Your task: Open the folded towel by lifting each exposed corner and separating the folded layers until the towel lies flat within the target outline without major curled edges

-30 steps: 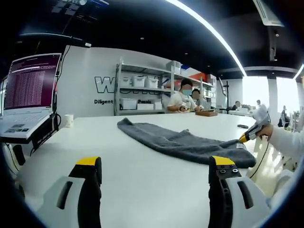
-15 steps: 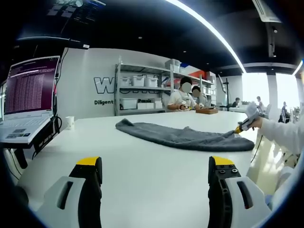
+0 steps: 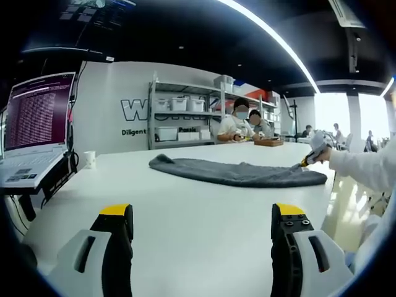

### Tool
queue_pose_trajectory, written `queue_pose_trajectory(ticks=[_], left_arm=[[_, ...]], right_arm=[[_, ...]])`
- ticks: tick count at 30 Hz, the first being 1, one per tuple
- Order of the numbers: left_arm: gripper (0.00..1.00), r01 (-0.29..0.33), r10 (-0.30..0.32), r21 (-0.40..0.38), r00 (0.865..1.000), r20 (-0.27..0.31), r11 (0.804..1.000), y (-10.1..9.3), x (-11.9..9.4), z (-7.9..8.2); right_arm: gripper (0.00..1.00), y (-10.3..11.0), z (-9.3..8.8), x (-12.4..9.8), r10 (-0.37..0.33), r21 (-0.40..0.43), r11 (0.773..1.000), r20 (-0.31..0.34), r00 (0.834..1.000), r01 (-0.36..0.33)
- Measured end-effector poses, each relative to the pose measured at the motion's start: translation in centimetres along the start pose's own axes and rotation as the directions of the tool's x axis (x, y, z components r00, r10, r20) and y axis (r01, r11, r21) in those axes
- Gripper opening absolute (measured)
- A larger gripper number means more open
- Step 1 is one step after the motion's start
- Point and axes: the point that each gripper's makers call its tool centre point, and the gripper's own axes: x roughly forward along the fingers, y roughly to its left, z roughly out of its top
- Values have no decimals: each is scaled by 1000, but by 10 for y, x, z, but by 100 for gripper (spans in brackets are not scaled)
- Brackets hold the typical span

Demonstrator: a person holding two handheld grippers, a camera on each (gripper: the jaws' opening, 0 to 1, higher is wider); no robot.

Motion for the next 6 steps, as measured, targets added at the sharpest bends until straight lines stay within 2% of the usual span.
queue_pose_trajectory(ticks=[6], left_arm=[[91,3,-3,13,1000,-5,1000,-2,4,3]], right_arm=[[0,-19,5,19,-27,-13,1000,-24,999,27]])
